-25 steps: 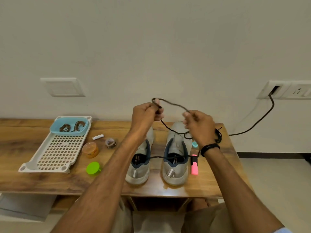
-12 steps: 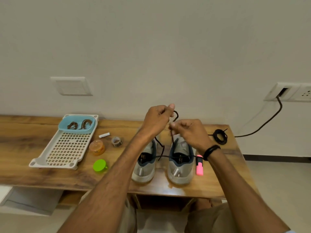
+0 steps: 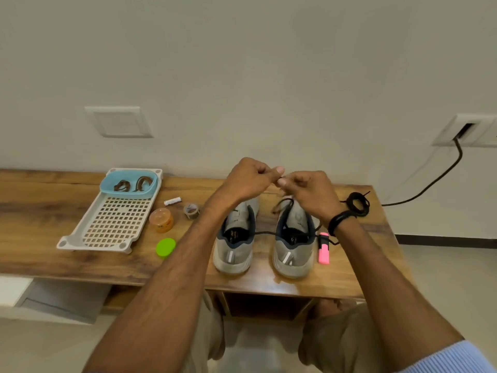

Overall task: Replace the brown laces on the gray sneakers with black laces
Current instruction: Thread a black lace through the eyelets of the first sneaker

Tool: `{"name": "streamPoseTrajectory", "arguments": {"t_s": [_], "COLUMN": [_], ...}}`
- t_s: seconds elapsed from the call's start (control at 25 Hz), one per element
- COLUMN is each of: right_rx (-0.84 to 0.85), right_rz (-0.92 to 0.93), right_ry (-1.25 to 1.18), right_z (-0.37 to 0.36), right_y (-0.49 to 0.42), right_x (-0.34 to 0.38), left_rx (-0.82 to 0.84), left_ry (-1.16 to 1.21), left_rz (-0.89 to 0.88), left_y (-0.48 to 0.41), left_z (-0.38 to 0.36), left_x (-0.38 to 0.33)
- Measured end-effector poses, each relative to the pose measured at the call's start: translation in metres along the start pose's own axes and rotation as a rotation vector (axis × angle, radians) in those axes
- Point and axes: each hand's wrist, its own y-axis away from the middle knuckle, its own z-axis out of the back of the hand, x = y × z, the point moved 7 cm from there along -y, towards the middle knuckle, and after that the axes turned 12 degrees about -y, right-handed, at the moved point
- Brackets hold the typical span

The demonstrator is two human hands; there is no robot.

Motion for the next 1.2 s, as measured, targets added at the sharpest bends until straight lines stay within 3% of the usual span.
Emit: {"name": "streamPoseTrajectory", "arguments": {"t_s": [0.12, 0.2, 0.24, 0.32, 0.4, 0.44, 0.56, 0.64, 0.72, 0.84, 1.0, 1.2], "right_rx": [-0.572, -0.739, -0.678, -0.342, -0.014, 0.031, -0.042, 0.024, 0.064, 0.040, 0.026, -0.007], "right_rz": [-0.098, -0.039, 0.033, 0.170, 0.143, 0.130, -0.010, -0.152, -0.103, 0.071, 0.028, 0.065], "right_ry": [0.195, 0.340, 0.384, 0.225, -0.004, 0.016, 0.494, 0.617, 0.475, 0.148, -0.087, 0.198], "right_z": [0.061, 0.074, 0.066, 0.032, -0.006, -0.015, -0.004, 0.002, -0.007, -0.039, -0.065, -0.088], "right_y": [0.004, 0.013, 0.011, 0.004, 0.005, 0.005, -0.007, -0.011, -0.016, -0.020, -0.038, -0.055], "right_x": [-0.011, -0.004, 0.002, 0.011, 0.010, 0.007, -0.016, -0.034, -0.034, -0.015, -0.019, -0.027], "left_rx": [-0.149, -0.151, -0.119, -0.042, -0.009, -0.013, -0.140, -0.251, -0.243, -0.098, -0.130, -0.170], "left_ry": [0.035, 0.060, 0.043, 0.020, 0.020, 0.017, -0.104, -0.217, -0.227, -0.063, 0.075, 0.085], "left_rz": [0.102, 0.067, 0.040, -0.006, -0.024, -0.009, 0.108, 0.171, 0.196, 0.164, 0.194, 0.275], "left_y": [-0.003, -0.001, 0.001, 0.001, -0.001, -0.002, -0.003, -0.004, -0.007, -0.011, -0.021, -0.030], "left_z": [0.024, 0.023, 0.018, 0.005, -0.002, -0.002, 0.015, 0.028, 0.031, 0.014, 0.014, 0.012], "left_x": [0.021, 0.019, 0.013, 0.004, 0.003, 0.006, 0.025, 0.043, 0.051, 0.045, 0.054, 0.091]}}
